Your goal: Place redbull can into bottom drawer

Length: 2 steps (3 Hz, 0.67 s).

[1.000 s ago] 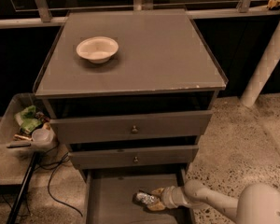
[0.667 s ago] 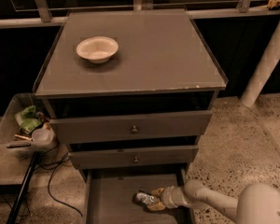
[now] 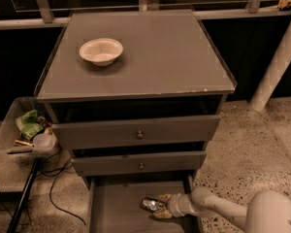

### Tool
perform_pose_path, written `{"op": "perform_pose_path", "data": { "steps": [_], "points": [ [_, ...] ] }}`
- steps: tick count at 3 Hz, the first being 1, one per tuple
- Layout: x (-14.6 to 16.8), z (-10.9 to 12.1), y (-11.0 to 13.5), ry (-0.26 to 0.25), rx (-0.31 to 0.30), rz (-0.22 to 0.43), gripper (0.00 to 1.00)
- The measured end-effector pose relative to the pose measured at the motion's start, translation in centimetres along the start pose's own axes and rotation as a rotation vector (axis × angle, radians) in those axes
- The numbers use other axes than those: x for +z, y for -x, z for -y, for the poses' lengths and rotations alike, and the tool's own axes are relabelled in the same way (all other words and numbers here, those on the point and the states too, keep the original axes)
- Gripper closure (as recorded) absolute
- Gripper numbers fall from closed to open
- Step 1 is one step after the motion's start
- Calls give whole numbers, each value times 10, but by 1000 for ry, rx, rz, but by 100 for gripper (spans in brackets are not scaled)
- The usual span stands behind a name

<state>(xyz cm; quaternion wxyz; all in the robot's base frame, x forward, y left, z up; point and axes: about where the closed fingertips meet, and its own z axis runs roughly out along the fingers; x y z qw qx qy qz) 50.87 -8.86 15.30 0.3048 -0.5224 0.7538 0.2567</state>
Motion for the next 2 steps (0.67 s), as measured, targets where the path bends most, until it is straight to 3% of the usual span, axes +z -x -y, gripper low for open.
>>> {"op": "perform_pose_path", "data": {
  "steps": [1, 2],
  "points": [
    [0, 0, 0, 0, 0, 0, 0],
    [0, 0, 0, 0, 0, 0, 0]
  ]
}}
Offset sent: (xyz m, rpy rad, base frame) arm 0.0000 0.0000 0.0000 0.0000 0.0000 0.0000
